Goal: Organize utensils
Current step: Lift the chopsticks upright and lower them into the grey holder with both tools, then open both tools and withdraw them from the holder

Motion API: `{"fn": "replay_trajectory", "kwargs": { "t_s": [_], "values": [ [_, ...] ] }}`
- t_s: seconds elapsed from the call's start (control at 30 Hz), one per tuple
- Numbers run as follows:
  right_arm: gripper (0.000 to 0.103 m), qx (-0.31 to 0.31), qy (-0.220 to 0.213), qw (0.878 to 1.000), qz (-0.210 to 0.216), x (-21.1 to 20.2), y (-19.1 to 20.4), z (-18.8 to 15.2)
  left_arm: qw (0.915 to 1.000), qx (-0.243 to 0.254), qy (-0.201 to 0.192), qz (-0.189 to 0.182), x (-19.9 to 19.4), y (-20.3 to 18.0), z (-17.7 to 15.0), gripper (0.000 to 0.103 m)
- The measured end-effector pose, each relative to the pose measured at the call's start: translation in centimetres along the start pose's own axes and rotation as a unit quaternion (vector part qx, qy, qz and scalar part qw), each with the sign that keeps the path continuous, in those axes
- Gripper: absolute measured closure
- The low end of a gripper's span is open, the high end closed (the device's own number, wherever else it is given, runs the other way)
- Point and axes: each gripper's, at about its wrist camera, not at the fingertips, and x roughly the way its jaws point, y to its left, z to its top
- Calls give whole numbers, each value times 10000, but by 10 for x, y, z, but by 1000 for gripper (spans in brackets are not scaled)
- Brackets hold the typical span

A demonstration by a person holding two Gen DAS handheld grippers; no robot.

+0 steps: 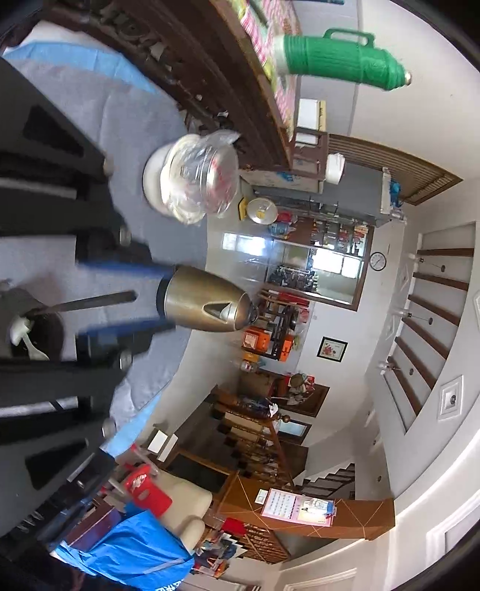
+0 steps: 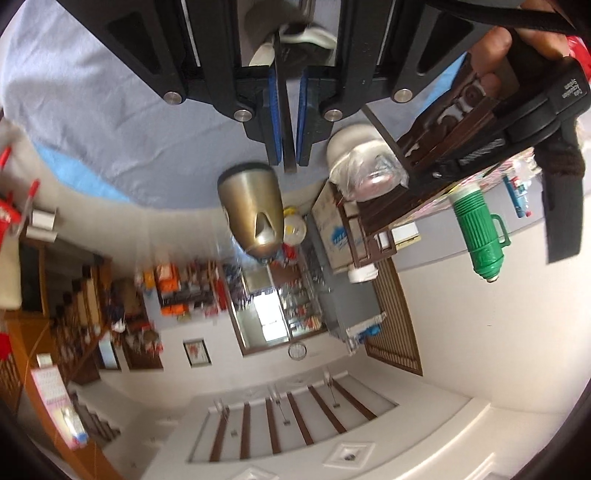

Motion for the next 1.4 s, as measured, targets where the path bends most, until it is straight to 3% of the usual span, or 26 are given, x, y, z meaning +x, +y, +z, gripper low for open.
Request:
{"fn": "replay_trajectory", "kwargs": {
  "t_s": [0.1,0.2,0.27,0.43,0.63,0.77,1.07,1.4],
  "values": [
    [92,166,22,9998,103,-20,-12,1,9997,155,-127,131,-36,6,0,61],
    [87,391,-43,9991,177,-48,-23,2,9990,326,-84,300,-64,6,-4,48],
    [82,593,-90,9980,211,-65,-30,0,9982,411,41,425,-86,5,-15,46],
    [82,869,-150,9960,174,-108,-42,-5,9954,498,424,698,-122,2,-47,35],
    [82,933,52,9956,46,-142,-48,-16,9885,485,1046,977,-151,-10,-84,34],
    [82,873,539,9947,77,-151,-48,-27,9857,416,1269,1023,-170,-18,-95,34],
    [82,573,1285,9894,367,-167,-30,-66,9808,666,1428,1154,-202,-29,-105,31],
    [82,438,1308,9888,571,-203,-9,-59,9824,579,1215,1292,-255,-21,-96,30]
  ]
}}
